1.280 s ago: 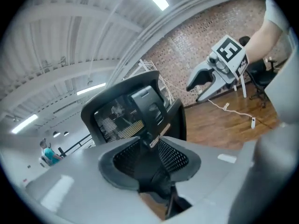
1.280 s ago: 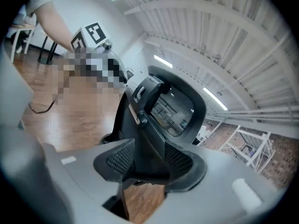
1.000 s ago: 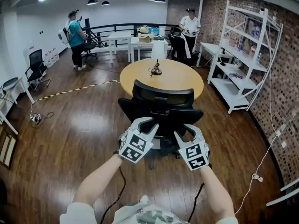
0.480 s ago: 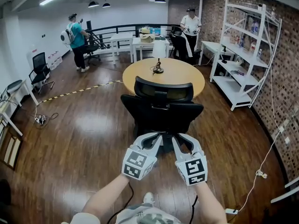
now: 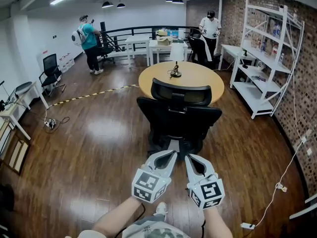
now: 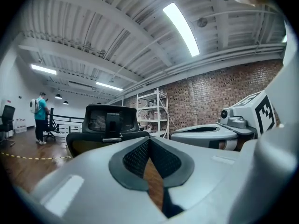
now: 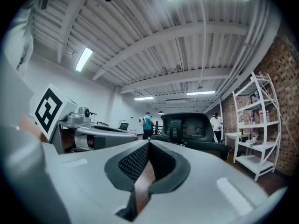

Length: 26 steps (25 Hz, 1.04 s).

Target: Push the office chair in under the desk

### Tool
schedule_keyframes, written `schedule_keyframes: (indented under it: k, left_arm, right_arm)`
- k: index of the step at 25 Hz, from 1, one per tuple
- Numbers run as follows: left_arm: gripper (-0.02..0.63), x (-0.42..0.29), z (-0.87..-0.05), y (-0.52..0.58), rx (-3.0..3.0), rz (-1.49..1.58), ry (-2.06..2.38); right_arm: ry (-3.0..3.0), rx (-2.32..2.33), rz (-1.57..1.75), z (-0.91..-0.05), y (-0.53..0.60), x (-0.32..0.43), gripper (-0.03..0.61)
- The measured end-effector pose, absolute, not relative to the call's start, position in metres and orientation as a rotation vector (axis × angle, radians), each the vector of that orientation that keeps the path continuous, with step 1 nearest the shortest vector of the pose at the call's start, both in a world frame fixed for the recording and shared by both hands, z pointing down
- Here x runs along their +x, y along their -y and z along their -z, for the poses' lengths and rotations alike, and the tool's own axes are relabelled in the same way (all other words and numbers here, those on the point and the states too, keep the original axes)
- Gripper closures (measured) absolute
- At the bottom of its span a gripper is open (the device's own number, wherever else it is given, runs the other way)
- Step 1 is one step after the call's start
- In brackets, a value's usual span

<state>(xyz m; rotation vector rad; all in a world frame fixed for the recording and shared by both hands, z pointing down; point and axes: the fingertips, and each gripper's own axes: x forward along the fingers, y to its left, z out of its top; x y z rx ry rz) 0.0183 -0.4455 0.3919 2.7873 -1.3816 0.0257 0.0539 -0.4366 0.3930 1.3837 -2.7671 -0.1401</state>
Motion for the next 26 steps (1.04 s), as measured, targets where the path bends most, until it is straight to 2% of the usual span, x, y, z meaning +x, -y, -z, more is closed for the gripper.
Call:
schedule_keyframes:
  k: [26]
  left_arm:
    - [0.597, -0.030, -0.401, 0.404, 2.712, -0.022, 1.491]
  right_arm:
    - [2.796, 1.331, 0.127, -0.404, 0.408, 0.028, 0.578]
